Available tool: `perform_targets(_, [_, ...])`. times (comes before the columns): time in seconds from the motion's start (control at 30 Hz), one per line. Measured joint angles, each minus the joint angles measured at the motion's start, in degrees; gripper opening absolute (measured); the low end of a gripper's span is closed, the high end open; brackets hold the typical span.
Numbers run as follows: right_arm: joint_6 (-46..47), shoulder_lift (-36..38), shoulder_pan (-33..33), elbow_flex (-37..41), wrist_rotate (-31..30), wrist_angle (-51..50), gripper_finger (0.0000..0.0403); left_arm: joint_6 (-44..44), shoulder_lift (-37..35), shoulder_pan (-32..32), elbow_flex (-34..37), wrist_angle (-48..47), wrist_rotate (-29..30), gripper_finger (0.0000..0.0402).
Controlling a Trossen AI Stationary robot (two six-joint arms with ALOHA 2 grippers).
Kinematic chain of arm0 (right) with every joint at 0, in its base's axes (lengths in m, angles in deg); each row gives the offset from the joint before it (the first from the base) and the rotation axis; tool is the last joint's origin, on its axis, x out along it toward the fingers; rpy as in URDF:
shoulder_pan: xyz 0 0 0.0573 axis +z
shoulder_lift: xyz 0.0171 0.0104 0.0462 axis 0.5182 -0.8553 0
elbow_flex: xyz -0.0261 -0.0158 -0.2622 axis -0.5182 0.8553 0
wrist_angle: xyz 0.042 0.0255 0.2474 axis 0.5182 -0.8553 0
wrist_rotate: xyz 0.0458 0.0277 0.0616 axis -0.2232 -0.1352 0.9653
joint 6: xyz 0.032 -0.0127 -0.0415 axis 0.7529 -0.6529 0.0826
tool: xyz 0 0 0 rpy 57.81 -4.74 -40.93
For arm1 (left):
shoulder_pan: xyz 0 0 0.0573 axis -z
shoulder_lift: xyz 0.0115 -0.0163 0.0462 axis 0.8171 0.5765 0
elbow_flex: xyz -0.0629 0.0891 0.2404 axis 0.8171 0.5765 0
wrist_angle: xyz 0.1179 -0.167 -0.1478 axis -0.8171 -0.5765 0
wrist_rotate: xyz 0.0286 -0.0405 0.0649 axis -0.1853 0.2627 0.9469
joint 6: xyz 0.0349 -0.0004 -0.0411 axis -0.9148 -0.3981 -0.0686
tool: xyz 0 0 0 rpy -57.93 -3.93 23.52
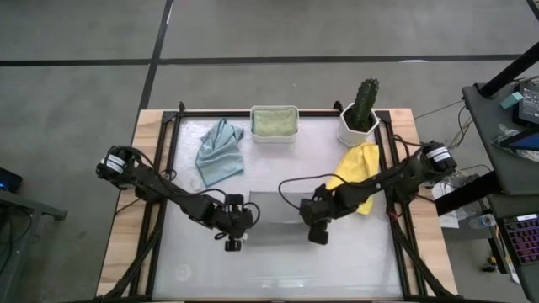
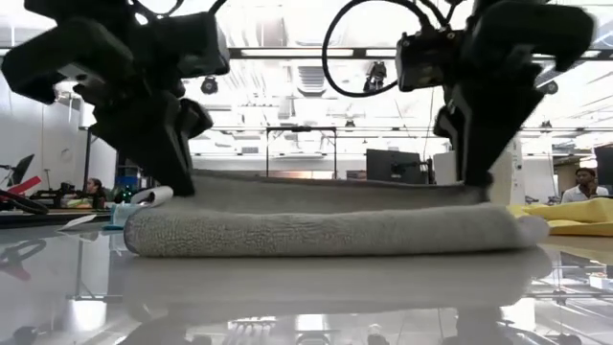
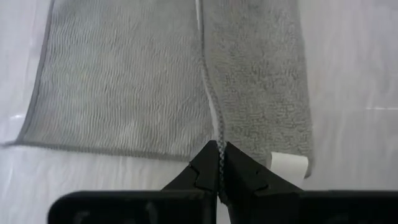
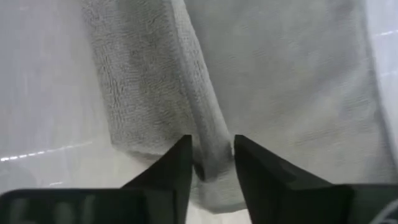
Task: Fold microfiber towels
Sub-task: Fold the gray cloth
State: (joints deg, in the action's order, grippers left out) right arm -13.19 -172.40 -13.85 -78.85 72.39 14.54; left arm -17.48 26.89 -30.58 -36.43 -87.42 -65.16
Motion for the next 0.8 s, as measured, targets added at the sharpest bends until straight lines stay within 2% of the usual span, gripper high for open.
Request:
perform_targets(0.17, [-2.13,1.95,-2.42,0.07,-0.03,-0.58,0.0152,0.09,0.09,-0.11,1.04,0.19,-0.02,0.0000])
perform_targets(0.33, [-2.42,3.84,-2.79,0.54,-0.06,-1.84,0.0175,0.07,0.09,-0.11,1.96,0.60,-0.15,0.0000])
perform_targets(0.57, [6.27,3.85,-2.79,3.12,-6.99,-0.15,0.0176,0.04,0.09,-0.11,2.34,0.58,-0.20,0.0000])
perform_targets(0.8, [12.31,3.74,-2.77,6.62,-7.31,8.69,0.0178,0.04,0.09,-0.11,2.34,0.64,-0.24,0.0000])
